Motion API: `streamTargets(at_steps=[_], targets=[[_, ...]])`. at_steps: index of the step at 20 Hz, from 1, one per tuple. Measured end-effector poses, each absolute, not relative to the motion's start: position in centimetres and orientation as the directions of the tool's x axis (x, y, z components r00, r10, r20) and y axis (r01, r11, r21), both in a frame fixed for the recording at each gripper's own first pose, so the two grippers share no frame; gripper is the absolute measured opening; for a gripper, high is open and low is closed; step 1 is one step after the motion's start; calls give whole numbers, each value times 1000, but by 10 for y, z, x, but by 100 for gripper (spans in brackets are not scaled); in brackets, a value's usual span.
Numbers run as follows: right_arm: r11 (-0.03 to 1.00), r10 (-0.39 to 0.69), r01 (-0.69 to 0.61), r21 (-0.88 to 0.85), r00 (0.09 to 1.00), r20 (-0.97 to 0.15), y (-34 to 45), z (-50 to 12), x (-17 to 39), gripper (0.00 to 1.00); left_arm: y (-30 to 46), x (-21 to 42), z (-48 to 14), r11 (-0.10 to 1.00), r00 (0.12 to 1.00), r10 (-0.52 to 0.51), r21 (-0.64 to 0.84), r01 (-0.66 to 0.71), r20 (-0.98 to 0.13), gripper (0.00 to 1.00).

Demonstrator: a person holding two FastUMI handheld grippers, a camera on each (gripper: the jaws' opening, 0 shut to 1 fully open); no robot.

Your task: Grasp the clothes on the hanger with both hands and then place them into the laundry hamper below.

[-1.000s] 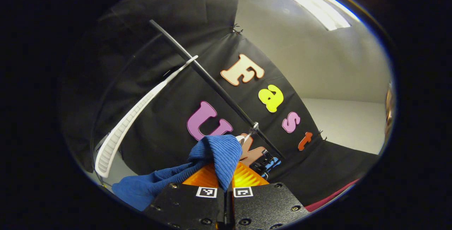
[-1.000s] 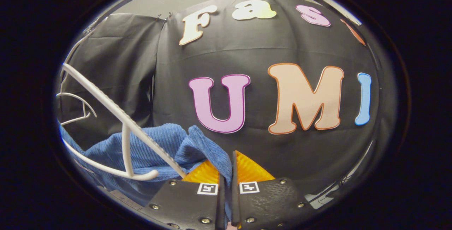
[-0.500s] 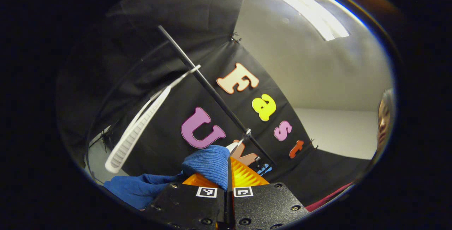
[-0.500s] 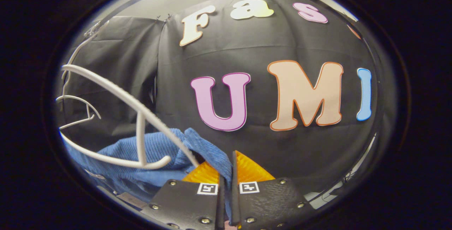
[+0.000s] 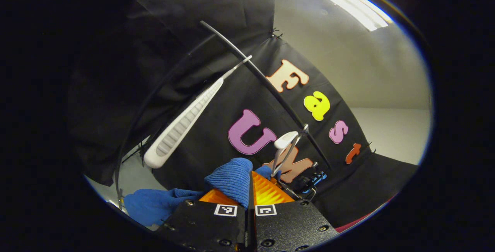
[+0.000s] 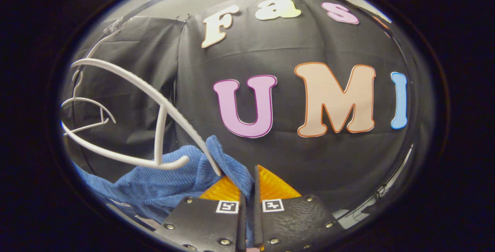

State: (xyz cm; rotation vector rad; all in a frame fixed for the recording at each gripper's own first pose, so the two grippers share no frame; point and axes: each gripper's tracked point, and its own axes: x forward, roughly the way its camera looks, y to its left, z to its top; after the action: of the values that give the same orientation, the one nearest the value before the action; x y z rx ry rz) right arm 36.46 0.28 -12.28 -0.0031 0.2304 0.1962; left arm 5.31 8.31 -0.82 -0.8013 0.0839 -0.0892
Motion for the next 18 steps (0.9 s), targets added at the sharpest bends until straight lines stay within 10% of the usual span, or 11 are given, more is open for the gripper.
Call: streamTargets(at_steps=[18], targets=[[980,175,-194,-49,948,-265,-58,-138,299,8,-59,129,-93,919,924,-313,-314,238,-217,3]])
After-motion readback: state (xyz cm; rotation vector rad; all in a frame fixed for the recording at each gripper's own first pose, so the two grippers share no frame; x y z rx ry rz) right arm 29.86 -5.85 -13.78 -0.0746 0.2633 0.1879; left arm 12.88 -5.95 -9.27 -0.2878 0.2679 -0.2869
